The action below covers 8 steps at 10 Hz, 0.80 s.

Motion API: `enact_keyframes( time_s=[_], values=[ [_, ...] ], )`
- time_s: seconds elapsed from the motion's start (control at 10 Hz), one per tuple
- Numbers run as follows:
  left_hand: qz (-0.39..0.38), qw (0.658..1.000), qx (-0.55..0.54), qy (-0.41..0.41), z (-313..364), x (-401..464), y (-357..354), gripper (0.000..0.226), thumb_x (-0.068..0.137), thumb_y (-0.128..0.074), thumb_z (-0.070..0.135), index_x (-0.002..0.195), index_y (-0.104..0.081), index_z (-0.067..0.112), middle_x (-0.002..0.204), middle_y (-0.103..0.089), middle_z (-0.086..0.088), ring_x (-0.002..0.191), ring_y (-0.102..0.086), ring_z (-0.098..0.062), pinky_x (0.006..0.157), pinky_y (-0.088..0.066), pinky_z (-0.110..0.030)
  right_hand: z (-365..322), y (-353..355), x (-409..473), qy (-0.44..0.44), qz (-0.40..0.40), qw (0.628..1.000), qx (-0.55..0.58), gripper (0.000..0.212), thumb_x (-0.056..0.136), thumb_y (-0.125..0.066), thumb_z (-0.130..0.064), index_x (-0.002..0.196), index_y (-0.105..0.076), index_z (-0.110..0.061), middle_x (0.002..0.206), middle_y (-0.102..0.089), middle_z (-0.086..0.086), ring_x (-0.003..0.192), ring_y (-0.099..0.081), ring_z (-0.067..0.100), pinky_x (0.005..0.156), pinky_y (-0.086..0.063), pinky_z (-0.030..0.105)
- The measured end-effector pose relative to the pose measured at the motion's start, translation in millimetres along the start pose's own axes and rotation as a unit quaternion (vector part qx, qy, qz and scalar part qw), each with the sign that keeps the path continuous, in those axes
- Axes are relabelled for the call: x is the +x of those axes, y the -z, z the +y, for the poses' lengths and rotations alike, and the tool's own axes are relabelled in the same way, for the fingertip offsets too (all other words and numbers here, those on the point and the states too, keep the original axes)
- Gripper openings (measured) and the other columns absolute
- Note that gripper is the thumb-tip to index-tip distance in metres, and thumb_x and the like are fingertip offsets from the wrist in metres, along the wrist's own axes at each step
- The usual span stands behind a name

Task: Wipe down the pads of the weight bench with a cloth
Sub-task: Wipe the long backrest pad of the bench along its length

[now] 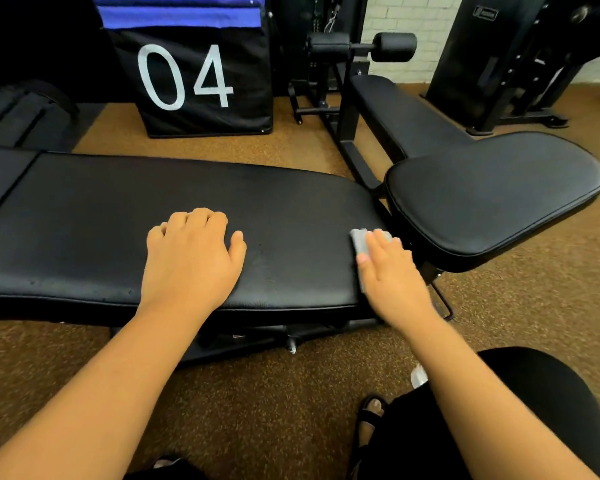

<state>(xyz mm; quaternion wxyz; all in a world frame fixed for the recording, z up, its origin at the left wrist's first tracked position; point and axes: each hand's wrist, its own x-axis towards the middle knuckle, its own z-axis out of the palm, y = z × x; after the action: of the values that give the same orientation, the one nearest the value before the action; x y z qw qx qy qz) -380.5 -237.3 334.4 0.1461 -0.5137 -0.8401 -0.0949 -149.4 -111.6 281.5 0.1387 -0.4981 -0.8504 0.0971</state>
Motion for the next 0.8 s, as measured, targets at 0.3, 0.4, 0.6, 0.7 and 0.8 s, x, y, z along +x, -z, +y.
enact_keyframes(
  time_s=[0.3,0.4,0.6,0.7,0.8],
  values=[
    [0.011,1.0,-0.004,-0.006,0,-2,1,0.036,0.097,-0.043,0.041,0.11,-0.065,0.015,0.113,-0.065,-0.003,0.104,-0.058,-0.03,0.084,-0.043,-0.048,-55,-19,-51,0.16,0.053,0.984,0.059,0.052,0.103,-0.026,-0.039,0.147,-0.038,-0.014,0.154,-0.036,0.003,0.143,-0.03,0.027,0.12,-0.019,0.04],
    [0.012,1.0,0.002,-0.008,0,-1,1,0.037,0.097,-0.043,0.041,0.109,-0.065,0.015,0.112,-0.065,-0.004,0.103,-0.058,-0.031,0.083,-0.043,-0.047,-3,-26,-48,0.138,0.095,0.985,0.048,0.053,0.102,-0.028,-0.037,0.141,-0.046,-0.007,0.147,-0.045,0.01,0.135,-0.043,0.031,0.116,-0.027,0.045],
    [0.011,1.0,0.003,-0.003,0,-1,-1,0.038,0.097,-0.042,0.042,0.111,-0.064,0.014,0.114,-0.064,-0.005,0.104,-0.057,-0.032,0.084,-0.042,-0.048,36,-36,-38,-0.033,0.174,0.975,0.137,0.05,0.101,-0.029,-0.031,0.136,-0.053,-0.005,0.143,-0.049,0.012,0.138,-0.039,0.031,0.115,-0.027,0.05],
    [0.009,1.0,0.005,-0.003,0,0,-1,0.038,0.097,-0.042,0.042,0.111,-0.064,0.014,0.114,-0.064,-0.005,0.104,-0.057,-0.032,0.084,-0.042,-0.048,-6,-37,-44,-0.021,0.188,0.976,0.112,0.049,0.098,-0.031,-0.03,0.131,-0.057,-0.006,0.136,-0.056,0.011,0.137,-0.039,0.036,0.117,-0.022,0.043],
    [0.004,1.0,0.004,-0.003,0,-1,-1,0.039,0.097,-0.041,0.042,0.112,-0.064,0.014,0.114,-0.064,-0.005,0.105,-0.056,-0.033,0.085,-0.042,-0.048,-54,-36,-59,0.067,0.146,0.983,0.091,0.049,0.1,-0.03,-0.032,0.138,-0.051,-0.009,0.143,-0.051,0.007,0.141,-0.033,0.033,0.118,-0.021,0.042]
  ],
)
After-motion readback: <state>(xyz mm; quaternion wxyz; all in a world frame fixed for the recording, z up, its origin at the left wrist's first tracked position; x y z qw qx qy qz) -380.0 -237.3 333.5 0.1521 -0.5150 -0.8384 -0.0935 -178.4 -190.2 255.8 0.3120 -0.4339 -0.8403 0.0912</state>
